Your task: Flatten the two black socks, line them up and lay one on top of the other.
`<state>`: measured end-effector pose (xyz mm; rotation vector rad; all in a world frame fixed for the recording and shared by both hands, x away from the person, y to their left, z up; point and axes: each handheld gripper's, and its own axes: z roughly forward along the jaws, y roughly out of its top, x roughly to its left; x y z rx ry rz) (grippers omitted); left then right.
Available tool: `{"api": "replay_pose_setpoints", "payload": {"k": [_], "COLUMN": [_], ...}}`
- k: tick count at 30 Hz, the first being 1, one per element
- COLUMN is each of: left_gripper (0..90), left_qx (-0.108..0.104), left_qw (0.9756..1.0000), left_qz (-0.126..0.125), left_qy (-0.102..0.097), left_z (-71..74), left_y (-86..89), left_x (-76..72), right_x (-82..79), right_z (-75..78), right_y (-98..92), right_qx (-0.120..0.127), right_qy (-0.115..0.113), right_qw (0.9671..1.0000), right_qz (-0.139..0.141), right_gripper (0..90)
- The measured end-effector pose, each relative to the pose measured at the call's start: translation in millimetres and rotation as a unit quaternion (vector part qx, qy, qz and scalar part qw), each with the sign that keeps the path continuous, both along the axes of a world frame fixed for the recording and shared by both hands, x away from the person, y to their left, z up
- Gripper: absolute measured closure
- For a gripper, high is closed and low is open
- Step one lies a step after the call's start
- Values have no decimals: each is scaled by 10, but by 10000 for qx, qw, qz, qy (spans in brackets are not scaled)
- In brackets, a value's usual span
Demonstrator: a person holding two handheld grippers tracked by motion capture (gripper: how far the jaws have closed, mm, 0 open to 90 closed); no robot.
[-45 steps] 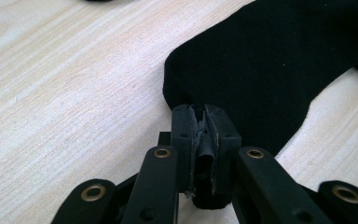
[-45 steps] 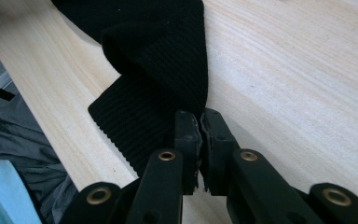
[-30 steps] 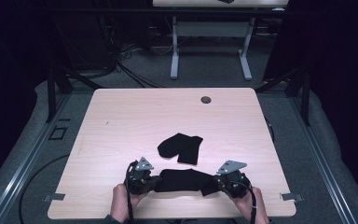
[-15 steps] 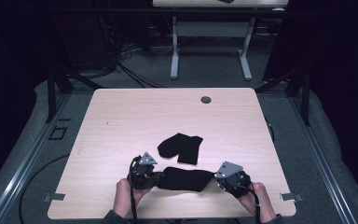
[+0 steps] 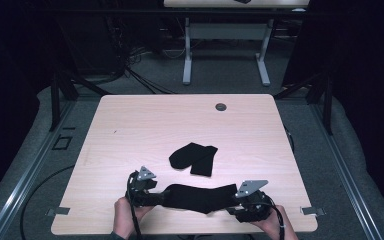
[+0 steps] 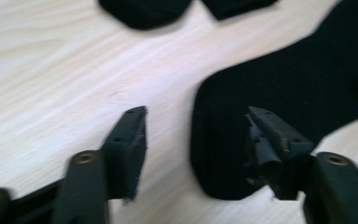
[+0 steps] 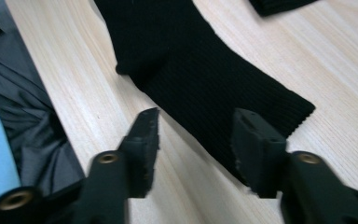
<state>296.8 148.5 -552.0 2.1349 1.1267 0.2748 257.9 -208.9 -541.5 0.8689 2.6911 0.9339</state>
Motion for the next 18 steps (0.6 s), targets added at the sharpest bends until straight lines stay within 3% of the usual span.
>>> {"api": "replay_pose_setpoints", "payload": {"k": [5, 10, 13, 18], "left_gripper": [248, 180, 161, 154], "left_qx": [74, 474, 676, 923], "left_qw": [9998, 9986, 9974, 9952], "left_qz": [139, 91, 37, -8], "left_qy": [-121, -202, -252, -322], "left_z": [4, -74, -128, -173], "left_y": [-6, -167, -259, -327], "left_x": [23, 56, 70, 55], "right_x": [88, 262, 310, 306], "right_z": [36, -59, -145, -241], "right_y": [-121, -139, -70, 54], "right_qx": [341, 393, 353, 56], "right_qy": [-85, -174, -268, -107], "right_qw": [9980, 9923, 9917, 9961], "right_qz": [-519, -1158, -1206, -872], "right_gripper": [382, 376, 467, 615]}}
